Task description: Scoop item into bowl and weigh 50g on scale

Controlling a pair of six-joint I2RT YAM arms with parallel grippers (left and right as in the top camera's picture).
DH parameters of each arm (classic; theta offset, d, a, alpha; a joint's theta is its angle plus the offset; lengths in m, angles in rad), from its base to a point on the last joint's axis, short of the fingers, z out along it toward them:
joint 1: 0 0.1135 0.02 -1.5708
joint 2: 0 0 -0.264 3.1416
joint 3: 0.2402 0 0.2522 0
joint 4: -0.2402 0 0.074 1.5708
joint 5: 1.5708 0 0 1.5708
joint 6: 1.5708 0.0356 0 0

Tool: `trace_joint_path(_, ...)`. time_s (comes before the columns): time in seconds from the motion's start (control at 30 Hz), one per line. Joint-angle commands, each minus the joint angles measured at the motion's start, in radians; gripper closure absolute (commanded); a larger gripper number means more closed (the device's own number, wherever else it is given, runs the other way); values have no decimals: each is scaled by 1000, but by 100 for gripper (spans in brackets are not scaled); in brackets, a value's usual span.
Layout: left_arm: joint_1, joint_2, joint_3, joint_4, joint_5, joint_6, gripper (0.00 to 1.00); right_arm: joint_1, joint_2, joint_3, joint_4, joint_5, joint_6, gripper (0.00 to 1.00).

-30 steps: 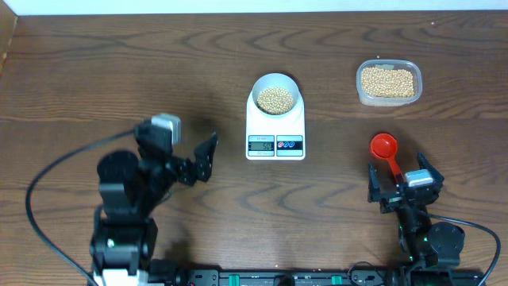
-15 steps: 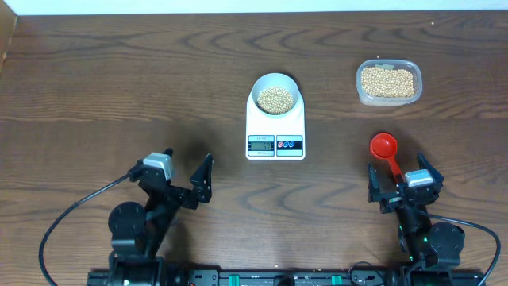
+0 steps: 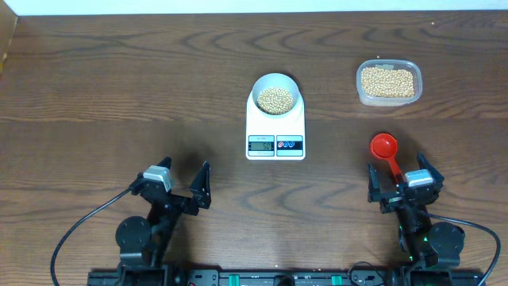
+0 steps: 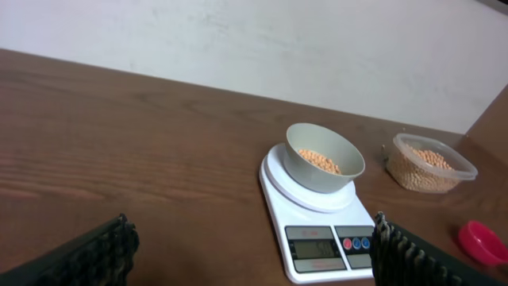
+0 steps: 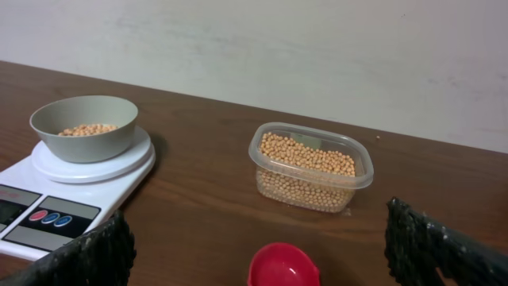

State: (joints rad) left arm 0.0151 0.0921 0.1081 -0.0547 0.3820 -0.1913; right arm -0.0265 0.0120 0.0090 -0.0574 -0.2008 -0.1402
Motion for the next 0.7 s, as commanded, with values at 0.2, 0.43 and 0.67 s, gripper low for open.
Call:
trace_joint_path(0.2,8,-90,-15,-2,-40,-13,5,11,-3,-3,-3,8,-11,1)
trace_joint_path(0.43,6,-91,-37,1,-88,-13,4,11,-3,-3,-3,8,-11,1)
trace_joint_path(0.67,6,-91,-79,1,-176,-13,4,11,-3,-3,-3,8,-11,1)
